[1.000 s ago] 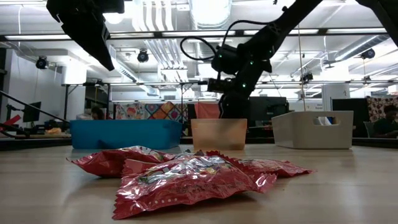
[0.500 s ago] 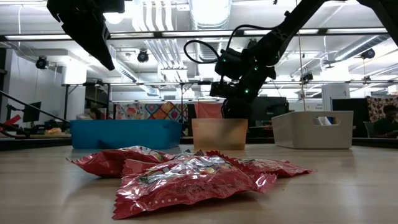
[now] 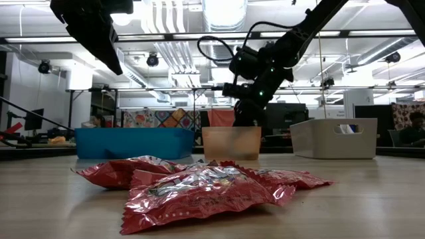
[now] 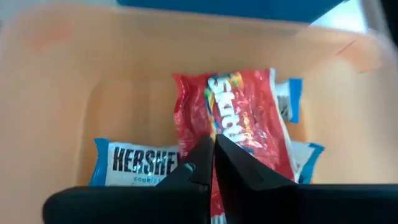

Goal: Sort candy
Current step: Put the red candy into the blue bin

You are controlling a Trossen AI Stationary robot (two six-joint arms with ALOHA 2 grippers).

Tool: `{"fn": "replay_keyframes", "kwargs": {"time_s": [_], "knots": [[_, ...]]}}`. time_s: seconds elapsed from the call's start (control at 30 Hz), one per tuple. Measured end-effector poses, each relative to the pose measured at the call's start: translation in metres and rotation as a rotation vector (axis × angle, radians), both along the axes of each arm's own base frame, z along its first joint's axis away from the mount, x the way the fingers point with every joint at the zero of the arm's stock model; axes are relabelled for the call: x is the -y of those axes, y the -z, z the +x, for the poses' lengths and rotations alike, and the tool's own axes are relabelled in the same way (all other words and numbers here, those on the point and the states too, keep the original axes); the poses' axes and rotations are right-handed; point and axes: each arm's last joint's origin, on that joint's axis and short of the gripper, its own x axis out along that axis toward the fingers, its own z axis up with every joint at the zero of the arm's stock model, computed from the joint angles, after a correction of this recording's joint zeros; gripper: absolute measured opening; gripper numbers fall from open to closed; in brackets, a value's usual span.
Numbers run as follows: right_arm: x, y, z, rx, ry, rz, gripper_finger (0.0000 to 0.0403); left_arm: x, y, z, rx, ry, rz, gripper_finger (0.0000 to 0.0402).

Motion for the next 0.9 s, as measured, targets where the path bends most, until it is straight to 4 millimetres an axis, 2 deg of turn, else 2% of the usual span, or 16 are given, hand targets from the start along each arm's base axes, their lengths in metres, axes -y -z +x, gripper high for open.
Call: {"fn": "replay_keyframes", "kwargs": {"time_s": [0.17, 0.37, 0.47, 0.6, 0.73, 0.9], "knots": [[-0.001, -0.017, -0.002, 0.046, -0.004, -0.022, 0.0008, 0.000, 0.000, 0.000, 0.000, 0.000, 0.000, 0.0000], [-0.001, -0.043, -0.001, 0.183, 0.008, -0.053, 0.0008, 0.000, 0.000, 0.000, 0.002, 0.003, 0.002, 0.0000], [-0.001, -0.043, -0.001, 0.184, 0.017, -0.043, 0.0009, 0.000, 0.000, 0.000, 0.004, 0.003, 0.002, 0.0000], [0.000, -0.032, 0.002, 0.156, 0.015, -0.031, 0.0019, 0.000, 0.000, 0.000, 0.005, 0.003, 0.001, 0.0000], [0.001, -0.017, 0.005, 0.120, 0.010, -0.009, 0.0064, 0.000, 0.000, 0.000, 0.005, 0.003, 0.001, 0.0000], [0.001, -0.002, 0.008, 0.090, 0.039, 0.035, 0.0162, 0.000, 0.000, 0.001, 0.005, 0.003, 0.001, 0.0000]]}}
